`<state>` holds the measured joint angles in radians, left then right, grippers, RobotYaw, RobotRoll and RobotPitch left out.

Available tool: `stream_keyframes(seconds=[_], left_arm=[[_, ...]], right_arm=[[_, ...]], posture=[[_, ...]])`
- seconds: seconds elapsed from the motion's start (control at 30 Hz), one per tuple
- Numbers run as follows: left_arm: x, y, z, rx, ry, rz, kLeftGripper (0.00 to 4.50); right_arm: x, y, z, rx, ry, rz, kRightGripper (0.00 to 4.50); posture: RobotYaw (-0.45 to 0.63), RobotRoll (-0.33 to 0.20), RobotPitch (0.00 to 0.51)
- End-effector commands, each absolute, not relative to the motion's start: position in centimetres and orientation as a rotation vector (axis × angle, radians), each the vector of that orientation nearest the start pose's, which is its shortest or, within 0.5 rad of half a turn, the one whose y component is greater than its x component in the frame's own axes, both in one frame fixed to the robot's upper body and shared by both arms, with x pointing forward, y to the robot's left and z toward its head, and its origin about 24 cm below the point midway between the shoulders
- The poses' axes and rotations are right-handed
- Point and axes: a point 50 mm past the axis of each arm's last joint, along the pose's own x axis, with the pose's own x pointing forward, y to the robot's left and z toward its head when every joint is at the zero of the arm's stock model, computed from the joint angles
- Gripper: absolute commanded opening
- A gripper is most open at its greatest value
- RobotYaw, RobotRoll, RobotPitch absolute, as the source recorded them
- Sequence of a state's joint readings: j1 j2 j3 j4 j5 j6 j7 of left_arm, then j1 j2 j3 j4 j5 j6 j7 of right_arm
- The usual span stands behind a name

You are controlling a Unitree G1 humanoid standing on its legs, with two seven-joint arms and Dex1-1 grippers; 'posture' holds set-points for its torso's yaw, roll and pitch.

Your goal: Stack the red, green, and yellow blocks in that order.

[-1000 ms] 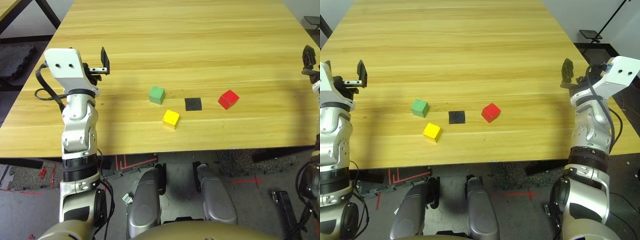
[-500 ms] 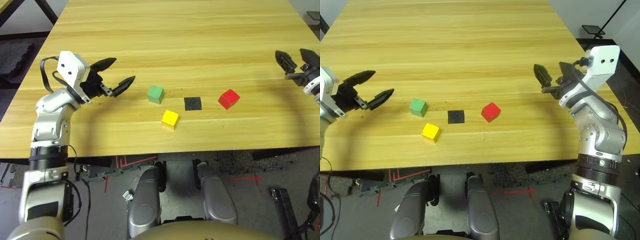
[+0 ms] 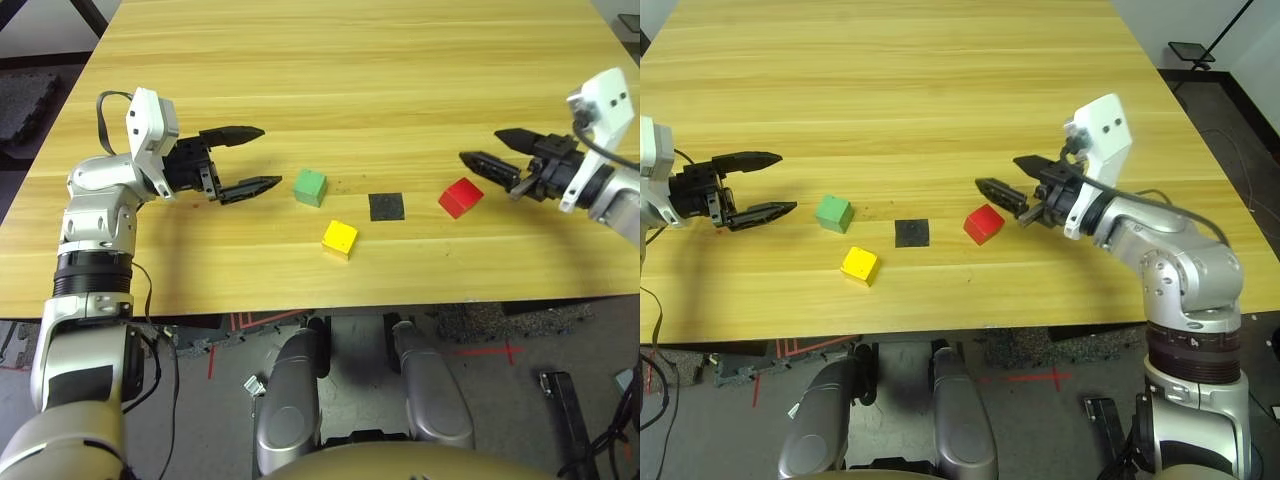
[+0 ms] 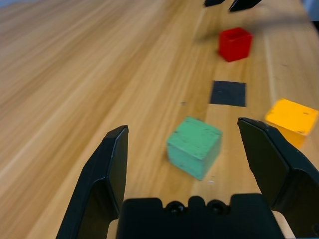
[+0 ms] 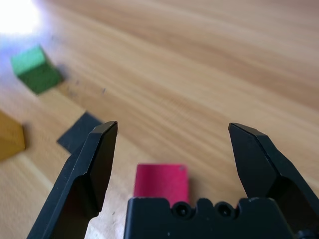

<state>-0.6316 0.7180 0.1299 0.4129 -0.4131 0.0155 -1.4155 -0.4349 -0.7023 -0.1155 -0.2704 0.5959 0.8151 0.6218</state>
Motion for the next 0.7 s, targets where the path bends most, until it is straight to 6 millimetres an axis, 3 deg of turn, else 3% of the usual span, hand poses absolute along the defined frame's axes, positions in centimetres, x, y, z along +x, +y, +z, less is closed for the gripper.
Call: stream_keyframes(seconds=[0.03,0.7], left_arm=[[30.4,24.9,19.3,0.349,-0.129,-1.218,4.47],[29.7,24.7,19.1,0.326,-0.114,-1.233,4.47]], right_arm=[[28.1,-19.9,18.2,-0.209,0.143,0.732,4.5],[27.5,-19.8,14.3,-0.239,0.205,0.719,4.5]], posture=[[0.16,0.002,0.292],[0.19,0.016,0.301]])
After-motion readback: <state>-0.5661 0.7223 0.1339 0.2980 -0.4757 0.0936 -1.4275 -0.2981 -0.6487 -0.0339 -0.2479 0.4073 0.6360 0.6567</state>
